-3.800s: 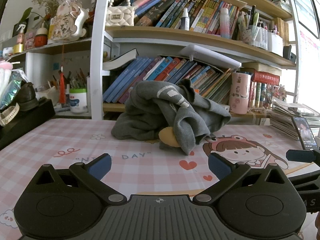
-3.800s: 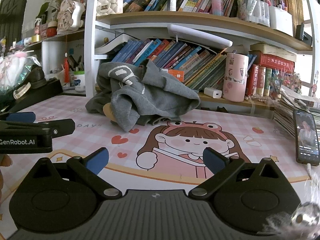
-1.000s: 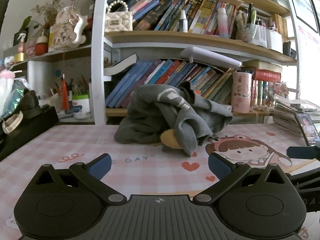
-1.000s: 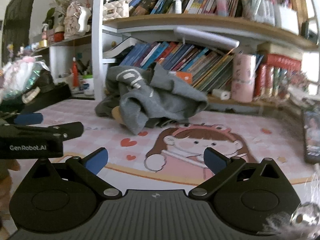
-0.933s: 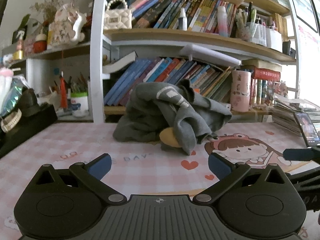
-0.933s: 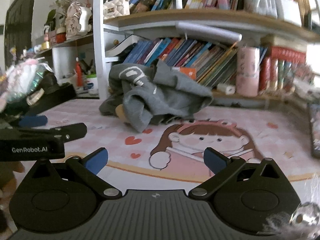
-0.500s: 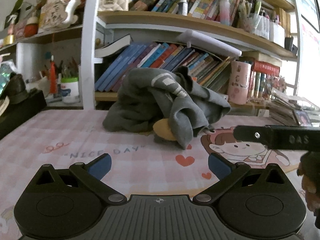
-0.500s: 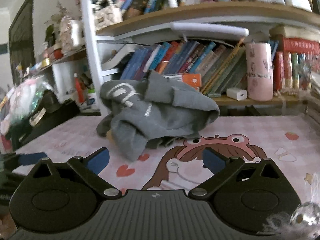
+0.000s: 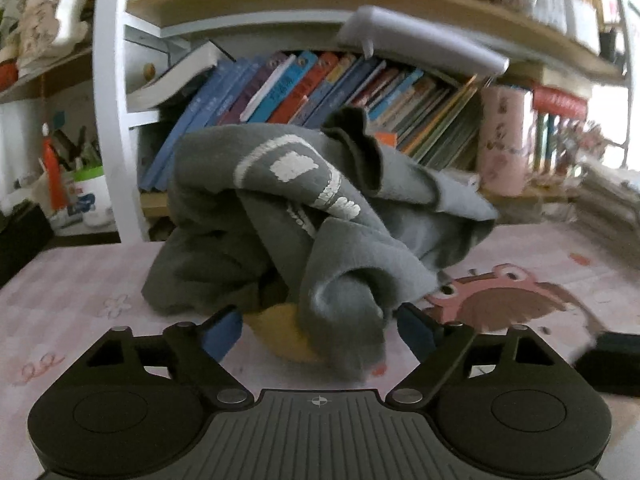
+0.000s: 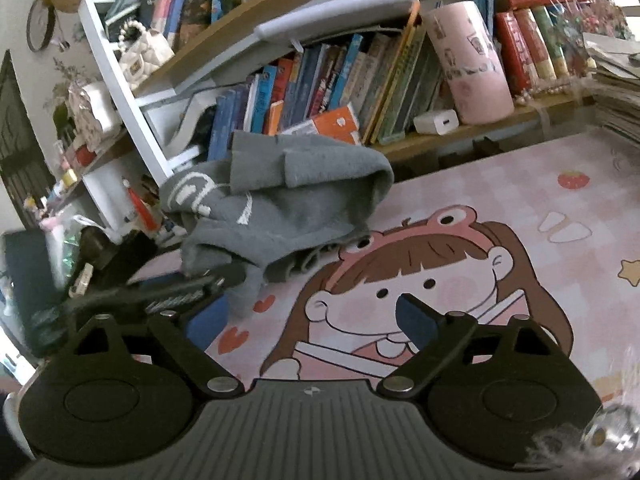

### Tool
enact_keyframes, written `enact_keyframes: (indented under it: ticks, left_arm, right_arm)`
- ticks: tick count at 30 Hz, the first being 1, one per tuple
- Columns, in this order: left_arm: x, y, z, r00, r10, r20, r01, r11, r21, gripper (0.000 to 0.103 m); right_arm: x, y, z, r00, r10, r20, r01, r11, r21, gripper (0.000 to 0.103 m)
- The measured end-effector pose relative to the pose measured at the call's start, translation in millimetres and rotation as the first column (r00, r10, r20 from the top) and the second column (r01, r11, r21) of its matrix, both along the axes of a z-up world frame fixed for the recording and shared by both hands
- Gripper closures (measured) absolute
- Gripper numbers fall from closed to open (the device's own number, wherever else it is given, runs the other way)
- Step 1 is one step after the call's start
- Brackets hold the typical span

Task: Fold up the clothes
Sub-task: 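Reach the left gripper into the grey sweatshirt and close on a fold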

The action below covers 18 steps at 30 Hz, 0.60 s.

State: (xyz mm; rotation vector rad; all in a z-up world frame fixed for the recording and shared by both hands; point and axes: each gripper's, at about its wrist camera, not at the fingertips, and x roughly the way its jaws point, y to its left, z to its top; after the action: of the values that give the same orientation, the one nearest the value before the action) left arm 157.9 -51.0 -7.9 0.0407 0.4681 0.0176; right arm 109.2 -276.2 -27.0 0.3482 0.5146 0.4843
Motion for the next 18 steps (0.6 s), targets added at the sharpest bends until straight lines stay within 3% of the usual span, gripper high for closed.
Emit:
enact_keyframes:
  ticks: [2,4,6,8,9,11,13,15,16,17,18]
  left_arm:
    - [15.4,2.1,-1.4,1.000,0.019,-0.021,-0.019,1.000,-0.001,0.027]
    - [28.2,12.4,1.1,0.999,0.038,-0.036,-0.039,0.999,-0.035,0.041]
    - [35.8,30.9,10.4,0.996,0.083,-0.018,-0.084,0.992,-0.091,0.077]
    - [34.7,48.9,27.8,0.988,0.152,0.043,-0.144,0.978,-0.149,0.090]
    - [29.9,51.7,41.4,0.977,0.187,0.100,-0.172,0.975,-0.139,0.092]
    - [10.3,36.7,75.2,0.953,0.168,0.253,-0.165,0.986,-0.033,0.094]
    - [-17.7,7.8,103.2,0.930,0.025,0.366,-0.065,0.993,0.096,0.094]
    - [-50.4,-21.6,114.1,0.907,-0.148,0.395,0.066,0.975,0.213,0.094]
    - [-66.9,-36.5,117.0,0.887,-0.237,0.396,0.129,0.951,0.281,0.094]
    - [-83.6,-51.6,109.9,0.870,-0.333,0.365,0.189,0.907,0.378,0.094]
    - [-98.2,-65.1,97.3,0.856,-0.419,0.304,0.243,0.844,0.479,0.093]
  right_arm:
    - [-0.2,-0.1,-0.2,1.000,-0.001,0.000,0.001,1.000,-0.006,0.011]
    - [-0.7,-0.9,0.4,1.000,-0.004,0.006,0.004,1.000,-0.007,0.011]
    - [-0.9,-3.9,1.5,1.000,-0.015,0.012,0.015,1.000,-0.001,0.011]
    - [0.4,-8.2,2.8,1.000,-0.026,0.010,0.026,1.000,0.014,0.011]
    - [0.8,-10.8,3.4,0.999,-0.032,0.010,0.032,0.999,0.023,0.011]
    - [0.8,-15.5,5.3,0.999,-0.045,0.015,0.044,0.998,0.045,0.011]
    - [-0.9,-19.8,8.7,0.997,-0.064,0.033,0.062,0.996,0.071,0.011]
    - [-6.7,-25.5,13.5,0.992,-0.102,0.073,0.095,0.991,0.097,0.011]
    - [-9.5,-28.7,16.1,0.988,-0.125,0.094,0.115,0.987,0.109,0.011]
    - [-12.3,-31.9,18.7,0.982,-0.148,0.115,0.134,0.984,0.120,0.011]
    - [-15.2,-36.3,21.9,0.975,-0.175,0.138,0.156,0.978,0.136,0.011]
